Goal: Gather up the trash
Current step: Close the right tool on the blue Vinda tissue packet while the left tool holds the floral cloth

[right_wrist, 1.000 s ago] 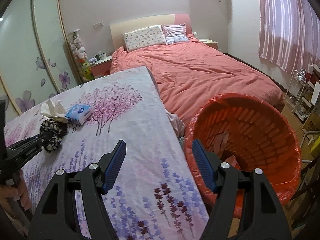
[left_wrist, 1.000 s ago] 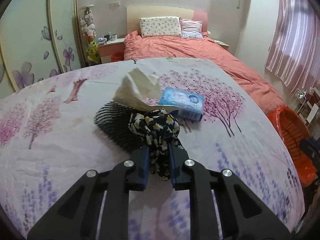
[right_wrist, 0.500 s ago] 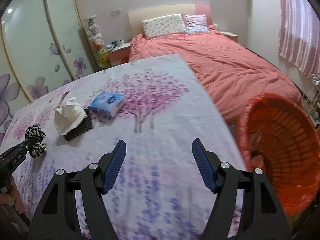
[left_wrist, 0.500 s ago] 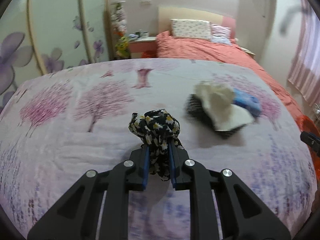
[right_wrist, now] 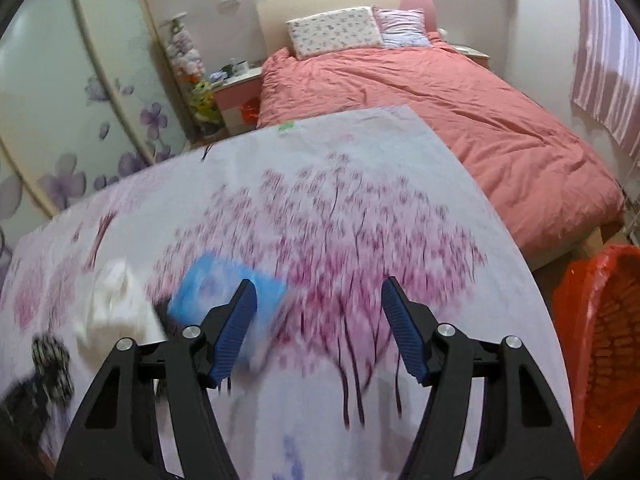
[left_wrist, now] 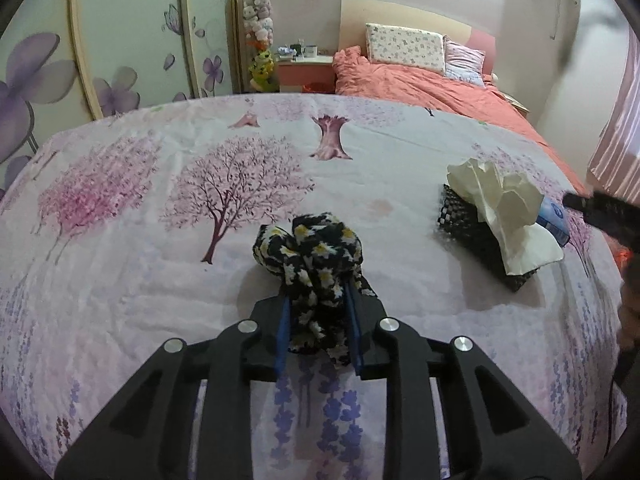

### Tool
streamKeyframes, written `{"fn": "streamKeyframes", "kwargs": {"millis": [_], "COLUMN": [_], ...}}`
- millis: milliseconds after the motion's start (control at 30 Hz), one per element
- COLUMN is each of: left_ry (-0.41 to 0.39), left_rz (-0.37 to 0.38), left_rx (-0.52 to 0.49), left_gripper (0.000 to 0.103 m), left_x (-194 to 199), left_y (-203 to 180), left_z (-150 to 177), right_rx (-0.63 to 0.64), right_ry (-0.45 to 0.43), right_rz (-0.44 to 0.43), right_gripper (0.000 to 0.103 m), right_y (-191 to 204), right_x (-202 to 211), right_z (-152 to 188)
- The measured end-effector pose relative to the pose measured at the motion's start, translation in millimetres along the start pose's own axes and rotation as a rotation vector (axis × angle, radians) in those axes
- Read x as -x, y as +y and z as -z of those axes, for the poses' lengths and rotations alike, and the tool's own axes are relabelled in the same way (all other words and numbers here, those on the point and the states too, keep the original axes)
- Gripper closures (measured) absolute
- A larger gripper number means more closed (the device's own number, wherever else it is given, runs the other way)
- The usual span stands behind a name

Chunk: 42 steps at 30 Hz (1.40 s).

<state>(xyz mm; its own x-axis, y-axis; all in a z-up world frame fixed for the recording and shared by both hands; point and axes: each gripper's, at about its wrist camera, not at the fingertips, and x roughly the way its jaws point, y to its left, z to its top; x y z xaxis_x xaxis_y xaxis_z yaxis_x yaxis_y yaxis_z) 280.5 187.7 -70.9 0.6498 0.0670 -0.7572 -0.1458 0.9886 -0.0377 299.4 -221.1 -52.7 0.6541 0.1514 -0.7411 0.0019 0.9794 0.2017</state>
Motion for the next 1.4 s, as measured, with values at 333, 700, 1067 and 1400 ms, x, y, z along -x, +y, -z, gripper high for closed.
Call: {"fn": "streamKeyframes", "kwargs": {"millis": [333, 700, 1067, 1400], "left_ry": [0.021, 0.021, 0.021, 0.021], "left_rz": [0.03, 0.046, 0.049, 0.046], "left_rx": [0.022, 0.036, 0.038, 0.036], "left_gripper": [0.077, 0.076, 0.075, 0.075], "left_x": [-4.4, -6.3, -6.6, -6.8], "left_y": [2.8, 7.5, 7.8, 8.0], "left_z": [0.1, -1.4, -0.9, -0.9], "right_rx": [0.131, 0.178, 0.249, 0.257], "right_ry": [0.112, 0.1, 0.092, 0.081], "right_rz": [0.013, -0.165, -0.142, -0.068], "right_gripper": [0.038, 0.038, 0.037, 0.039], "right_y": [7.5, 12.2, 40.8, 54.2], "right_x": [-13.6, 32.5, 28.5, 16.5], "right_z": [2.8, 53.0, 54.7, 52.7]}}
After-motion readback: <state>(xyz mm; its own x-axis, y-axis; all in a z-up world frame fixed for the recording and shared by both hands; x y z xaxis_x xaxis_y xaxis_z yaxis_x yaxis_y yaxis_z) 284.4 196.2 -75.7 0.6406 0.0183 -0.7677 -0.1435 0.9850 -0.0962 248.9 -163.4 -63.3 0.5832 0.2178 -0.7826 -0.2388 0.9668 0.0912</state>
